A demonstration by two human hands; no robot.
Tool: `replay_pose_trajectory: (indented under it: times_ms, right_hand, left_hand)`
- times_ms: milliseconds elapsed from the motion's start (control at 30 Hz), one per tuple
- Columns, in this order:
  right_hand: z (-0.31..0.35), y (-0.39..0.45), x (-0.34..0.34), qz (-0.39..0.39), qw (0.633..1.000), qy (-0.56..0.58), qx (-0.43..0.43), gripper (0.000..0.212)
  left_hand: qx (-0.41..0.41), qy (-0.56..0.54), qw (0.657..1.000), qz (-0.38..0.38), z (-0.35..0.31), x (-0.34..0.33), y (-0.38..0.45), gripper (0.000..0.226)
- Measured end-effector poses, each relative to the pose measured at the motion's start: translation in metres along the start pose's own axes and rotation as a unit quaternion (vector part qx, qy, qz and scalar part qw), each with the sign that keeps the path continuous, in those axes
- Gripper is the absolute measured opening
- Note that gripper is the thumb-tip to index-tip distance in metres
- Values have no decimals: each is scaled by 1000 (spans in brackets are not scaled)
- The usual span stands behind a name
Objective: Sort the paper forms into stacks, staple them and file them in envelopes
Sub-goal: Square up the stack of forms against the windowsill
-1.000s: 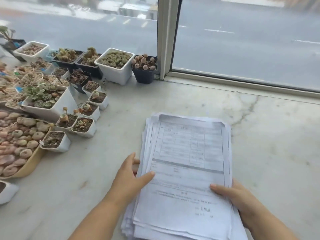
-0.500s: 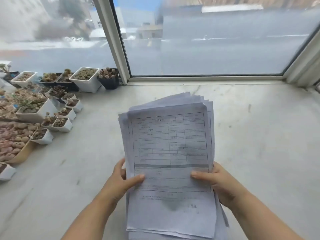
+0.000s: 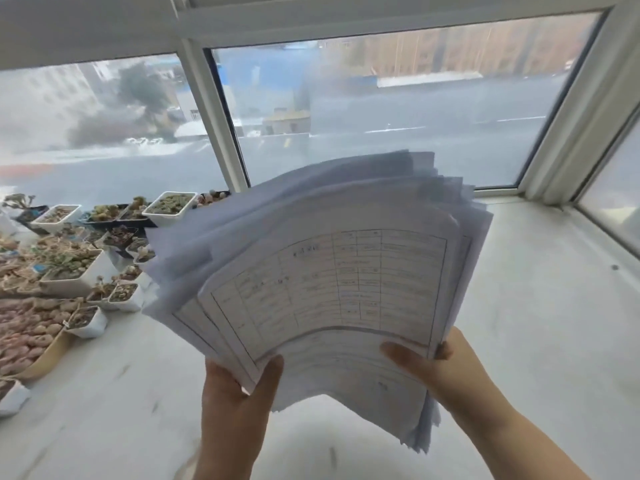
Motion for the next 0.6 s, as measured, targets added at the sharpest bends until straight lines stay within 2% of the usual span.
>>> replay_pose_trajectory:
  times_ms: [100, 200, 267, 300, 400, 500, 600]
  right_hand:
    - [-28, -7, -4, -29, 998, 36, -43, 43]
    - [-41, -14, -13, -92, 992, 50, -68, 32]
    - [-36, -18, -21, -123, 989, 30, -70, 24]
    - [-30, -21, -24, -128, 990, 22, -64, 26]
    - [-19, -31, -20, -113, 993, 14, -40, 34]
    - [-39, -43, -18, -90, 994, 3, -57, 25]
    - [-68, -49, -15, -54, 994, -33, -91, 36]
  left_hand:
    - [98, -91, 989, 68, 34, 5, -11, 61]
    - [141, -120, 979, 84, 47, 3, -21, 37]
    - [133, -120, 982, 67, 39, 1, -22, 47]
    - [122, -126, 983, 62, 31, 3, -22, 54]
    - [101, -134, 986, 23, 20, 16, -18, 51]
    - [119, -140, 981, 59, 25, 24, -19, 37]
    - [146, -175, 968, 101, 33, 22, -23, 28]
Point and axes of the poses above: each hand's wrist, its own y-axis towards the middle knuckle, its own x-axis out of the back of the hand, z = x × y, the point moved 4 cm from there along y, towards the middle knuckle, and after that the axes turned 13 degrees about -x, right-handed, at the moved point
